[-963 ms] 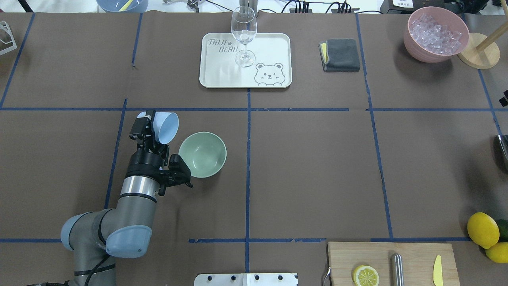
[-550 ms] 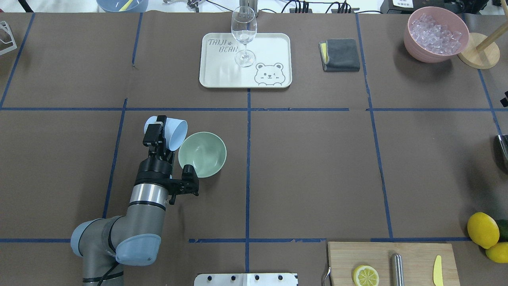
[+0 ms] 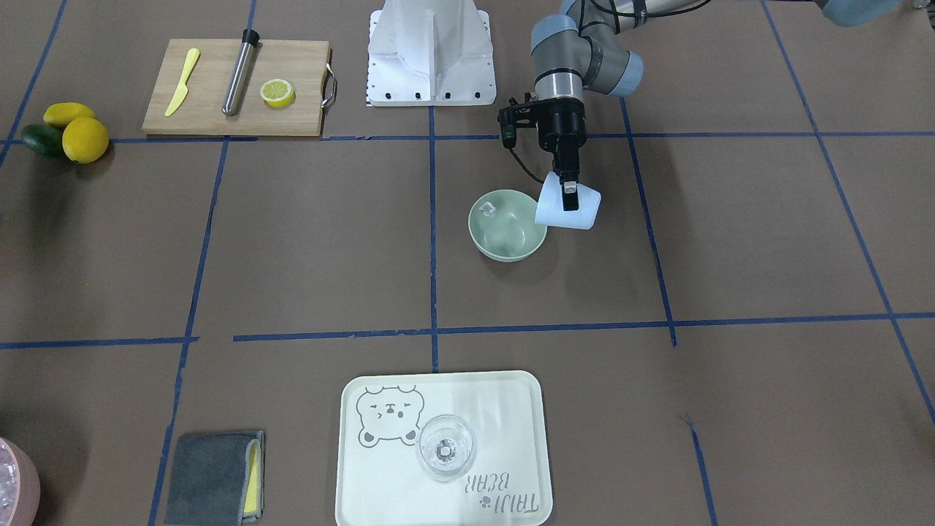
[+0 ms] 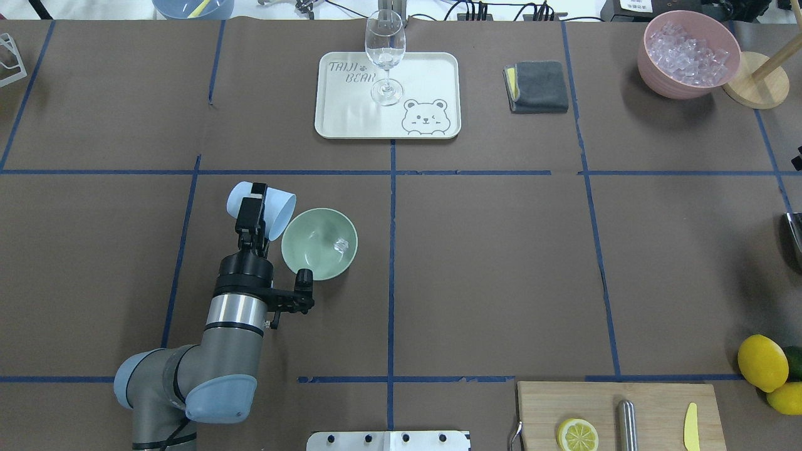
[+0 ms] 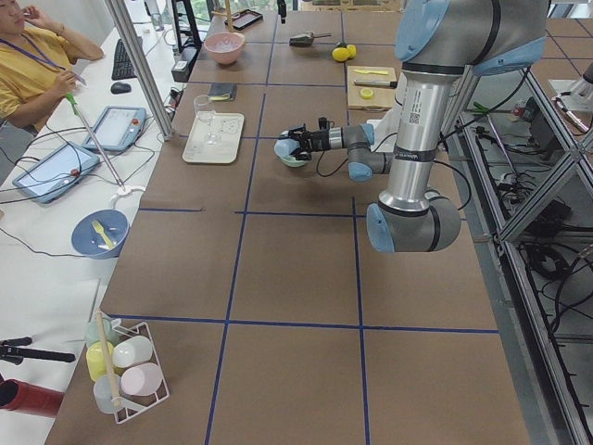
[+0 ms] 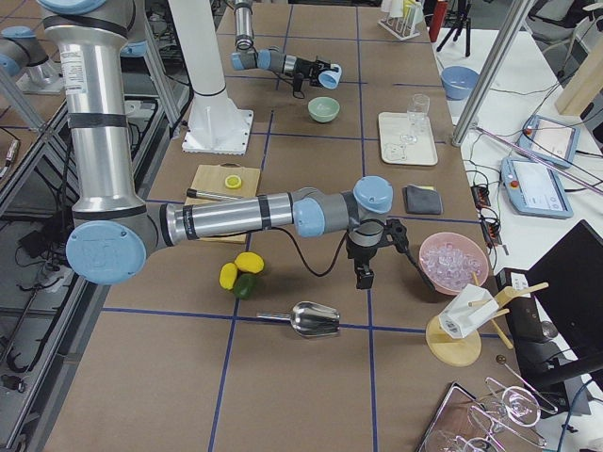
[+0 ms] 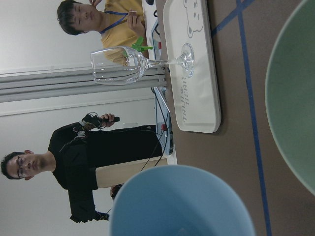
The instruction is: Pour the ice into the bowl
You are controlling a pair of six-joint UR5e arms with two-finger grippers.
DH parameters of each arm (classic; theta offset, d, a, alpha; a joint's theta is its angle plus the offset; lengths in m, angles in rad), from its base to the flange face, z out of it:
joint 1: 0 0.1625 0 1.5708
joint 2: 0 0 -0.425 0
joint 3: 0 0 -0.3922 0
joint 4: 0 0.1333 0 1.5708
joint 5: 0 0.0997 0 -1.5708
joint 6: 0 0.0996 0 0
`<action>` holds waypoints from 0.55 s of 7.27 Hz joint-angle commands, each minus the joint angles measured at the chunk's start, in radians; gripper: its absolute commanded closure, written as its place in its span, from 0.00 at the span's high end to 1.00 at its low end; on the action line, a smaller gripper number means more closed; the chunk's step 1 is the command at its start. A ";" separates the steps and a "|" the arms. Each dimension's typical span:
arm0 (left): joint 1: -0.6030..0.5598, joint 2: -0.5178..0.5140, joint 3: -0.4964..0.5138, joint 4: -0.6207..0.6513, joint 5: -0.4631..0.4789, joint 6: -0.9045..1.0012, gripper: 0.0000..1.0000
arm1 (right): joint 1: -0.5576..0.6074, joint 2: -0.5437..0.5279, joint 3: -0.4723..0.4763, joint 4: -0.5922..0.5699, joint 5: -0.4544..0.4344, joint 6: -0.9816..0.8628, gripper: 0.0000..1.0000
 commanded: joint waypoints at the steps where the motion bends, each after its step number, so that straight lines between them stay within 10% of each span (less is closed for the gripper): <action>1: 0.002 0.000 -0.001 -0.002 0.002 0.046 0.00 | 0.000 -0.002 0.000 0.000 0.001 0.000 1.00; 4: 0.002 -0.002 0.001 -0.004 0.004 0.050 0.00 | 0.000 -0.003 0.000 0.000 0.001 -0.002 1.00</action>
